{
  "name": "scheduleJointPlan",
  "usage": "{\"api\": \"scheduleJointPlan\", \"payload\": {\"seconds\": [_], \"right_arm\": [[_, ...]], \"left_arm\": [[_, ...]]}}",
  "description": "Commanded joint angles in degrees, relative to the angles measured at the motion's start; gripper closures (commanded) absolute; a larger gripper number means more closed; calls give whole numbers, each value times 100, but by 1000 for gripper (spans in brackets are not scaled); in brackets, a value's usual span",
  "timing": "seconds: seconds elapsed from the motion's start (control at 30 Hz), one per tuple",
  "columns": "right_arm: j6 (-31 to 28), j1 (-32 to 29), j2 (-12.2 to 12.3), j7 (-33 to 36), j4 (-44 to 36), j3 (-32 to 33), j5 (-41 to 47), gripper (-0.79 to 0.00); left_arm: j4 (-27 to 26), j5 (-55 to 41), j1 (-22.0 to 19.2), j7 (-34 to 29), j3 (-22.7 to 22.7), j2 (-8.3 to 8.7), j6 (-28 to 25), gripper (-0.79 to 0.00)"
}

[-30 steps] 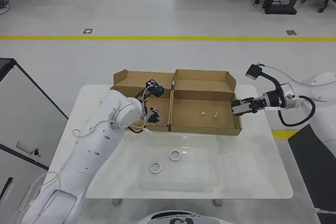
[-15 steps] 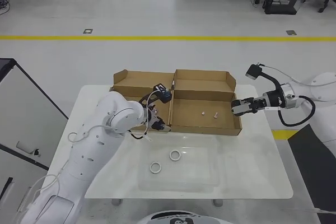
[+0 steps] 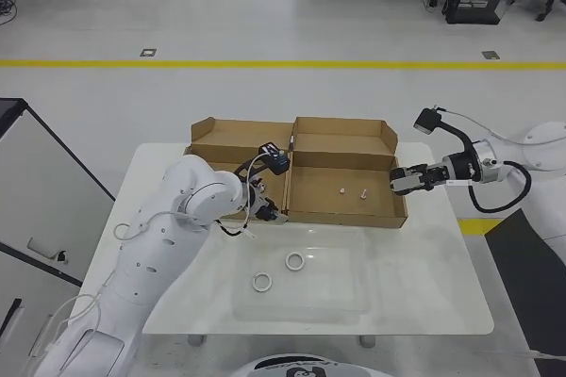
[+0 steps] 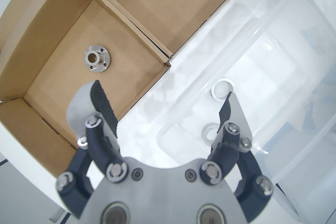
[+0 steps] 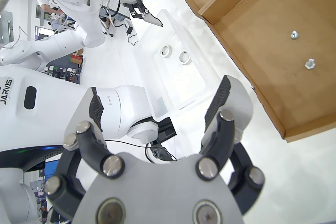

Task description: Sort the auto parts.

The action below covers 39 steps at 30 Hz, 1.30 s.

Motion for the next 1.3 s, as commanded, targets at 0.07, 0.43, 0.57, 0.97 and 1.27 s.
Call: {"api": "scheduleJointPlan", "payload": {"seconds": [0.07, 0.43, 0.57, 0.97, 1.27], "right_arm": [[0, 0, 0, 0, 0, 0, 0, -785], [0, 0, 0, 0, 0, 0, 0, -785], [0, 0, 0, 0, 0, 0, 0, -785], [0, 0, 0, 0, 0, 0, 0, -785], [0, 0, 0, 0, 0, 0, 0, -785]], "left_arm": [[-5, -12, 16, 39, 0, 0, 12, -785], [-1166, -413, 335, -642, 533, 208, 939, -785], [-1158, -552, 123, -642, 1061, 388, 1372, -785], [-1015, -1877, -1522, -642, 2889, 888, 2561, -785], [-705, -2188, -1995, -589, 3447, 940, 2402, -671]]}}
